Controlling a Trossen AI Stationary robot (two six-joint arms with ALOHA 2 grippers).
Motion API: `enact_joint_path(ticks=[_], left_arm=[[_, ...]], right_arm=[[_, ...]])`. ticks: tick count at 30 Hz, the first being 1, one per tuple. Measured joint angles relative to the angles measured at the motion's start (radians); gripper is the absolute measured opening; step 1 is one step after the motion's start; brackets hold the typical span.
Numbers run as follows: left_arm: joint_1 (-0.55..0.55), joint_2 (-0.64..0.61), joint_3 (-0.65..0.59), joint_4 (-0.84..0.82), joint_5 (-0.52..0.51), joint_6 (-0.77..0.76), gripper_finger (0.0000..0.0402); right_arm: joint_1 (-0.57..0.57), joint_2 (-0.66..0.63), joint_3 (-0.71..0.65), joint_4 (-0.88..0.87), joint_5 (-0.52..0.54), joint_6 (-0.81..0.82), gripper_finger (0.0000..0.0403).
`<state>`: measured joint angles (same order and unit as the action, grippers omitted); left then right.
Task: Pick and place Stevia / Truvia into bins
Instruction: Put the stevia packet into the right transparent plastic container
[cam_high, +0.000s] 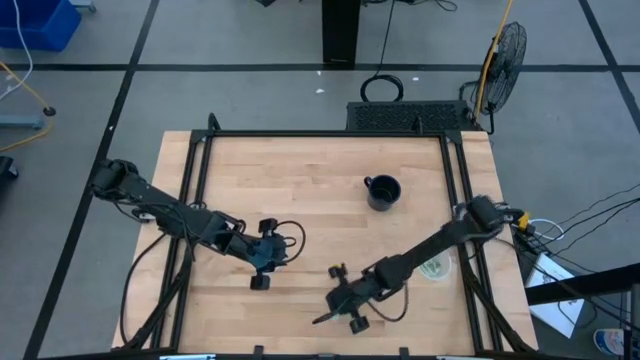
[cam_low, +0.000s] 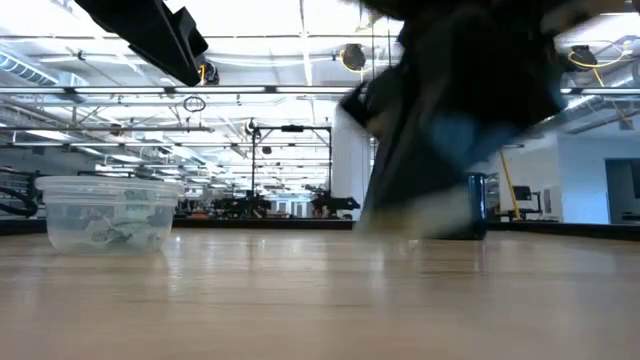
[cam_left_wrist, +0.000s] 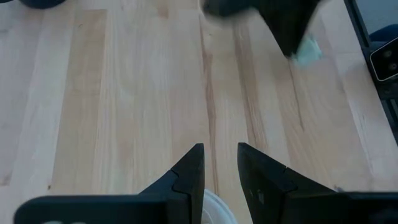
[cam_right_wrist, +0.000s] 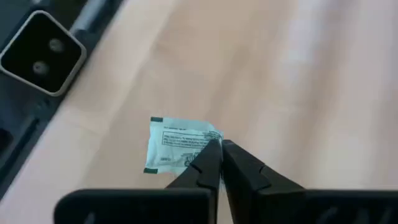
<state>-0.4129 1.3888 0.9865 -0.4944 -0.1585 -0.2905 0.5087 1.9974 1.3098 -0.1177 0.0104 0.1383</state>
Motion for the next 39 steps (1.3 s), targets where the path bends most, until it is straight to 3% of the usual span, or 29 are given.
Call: enact_joint_path(ticks=[3,7,12,15,19,24,27,35,39], left_arm=[[0.000,0.000,0.000,0.001,0.000,0.000,0.0102],[0.000,0.000,0.000,0.001,-0.014,0.000,0.0102],[0.000,0.000,0.000,0.001,-0.046,0.000,0.0102],[0.000,0.000,0.000,0.001,-0.084,0.002,0.0102],[0.000,0.000,0.000,0.001,-0.122,0.032,0.0102],[0.000,0.000,0.000,0.001,-0.131,0.055,0.0102],[0.001,0.000,0.000,0.002,-0.131,0.057,0.0102],[0.004,0.000,0.000,0.012,-0.131,0.047,0.0102],[0.010,0.000,0.000,0.022,-0.131,0.047,0.0102]], right_arm=[[0.006,-0.111,0.002,-0.173,0.098,0.008,0.0002],[0.037,-0.253,0.002,-0.442,0.211,0.150,0.0003],[0.113,-0.399,-0.006,-0.820,0.388,0.514,0.0002],[0.170,-0.478,-0.066,-0.943,0.453,0.771,0.0001],[0.248,-0.568,-0.216,-0.964,0.430,1.078,0.0001],[0.306,-0.632,-0.397,-0.960,0.308,1.298,0.0001],[0.310,-0.659,-0.456,-0.961,0.245,1.332,0.0001],[0.310,-0.734,-0.471,-1.031,0.274,1.290,0.0001],[0.311,-0.758,-0.471,-1.114,0.216,1.355,0.0000]])
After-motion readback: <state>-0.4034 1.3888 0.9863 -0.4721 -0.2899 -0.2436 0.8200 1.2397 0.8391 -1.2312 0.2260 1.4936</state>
